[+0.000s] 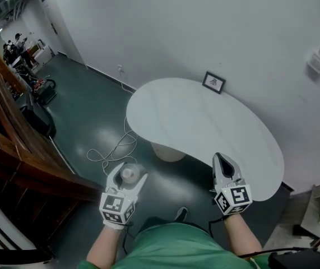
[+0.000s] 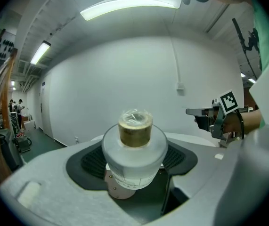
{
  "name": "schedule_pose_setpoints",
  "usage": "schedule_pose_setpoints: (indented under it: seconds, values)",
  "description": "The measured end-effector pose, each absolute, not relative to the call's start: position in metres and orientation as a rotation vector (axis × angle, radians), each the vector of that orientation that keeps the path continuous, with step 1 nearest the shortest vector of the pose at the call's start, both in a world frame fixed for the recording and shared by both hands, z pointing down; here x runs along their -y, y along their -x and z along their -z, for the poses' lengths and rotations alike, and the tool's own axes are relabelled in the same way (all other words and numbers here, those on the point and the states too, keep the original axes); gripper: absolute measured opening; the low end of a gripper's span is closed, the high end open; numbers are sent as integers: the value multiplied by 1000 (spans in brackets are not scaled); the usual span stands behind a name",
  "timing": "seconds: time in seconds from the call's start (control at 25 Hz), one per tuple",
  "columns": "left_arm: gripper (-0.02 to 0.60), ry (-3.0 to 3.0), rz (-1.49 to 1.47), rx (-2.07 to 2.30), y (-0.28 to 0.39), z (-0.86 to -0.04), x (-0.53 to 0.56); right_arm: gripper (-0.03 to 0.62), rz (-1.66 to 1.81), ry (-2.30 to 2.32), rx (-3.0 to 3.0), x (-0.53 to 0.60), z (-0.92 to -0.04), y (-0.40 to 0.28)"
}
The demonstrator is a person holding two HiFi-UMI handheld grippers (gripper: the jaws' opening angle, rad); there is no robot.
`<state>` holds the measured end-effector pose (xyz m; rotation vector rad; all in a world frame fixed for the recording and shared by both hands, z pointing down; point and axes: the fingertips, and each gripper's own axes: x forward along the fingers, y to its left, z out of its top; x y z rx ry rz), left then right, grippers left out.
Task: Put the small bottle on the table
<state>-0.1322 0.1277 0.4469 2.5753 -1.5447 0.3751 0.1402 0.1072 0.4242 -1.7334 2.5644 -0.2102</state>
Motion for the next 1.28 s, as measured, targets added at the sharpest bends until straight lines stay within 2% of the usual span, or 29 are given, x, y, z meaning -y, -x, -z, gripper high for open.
schedule_pose_setpoints:
  seconds: [0.68,1.0,1.28]
  values:
    - [346,-2584,-383,1543,112,-449,-56,-2,250,1758,-2552,-49,-435,-169]
    - [345,-2645,-351,1433,102,-458,34,-2,235,1925,-2476,7,-435,-186]
    - [345,-2722,-355,1326,113,-463,131,-2,242,2059,-2417,77,-437,-175]
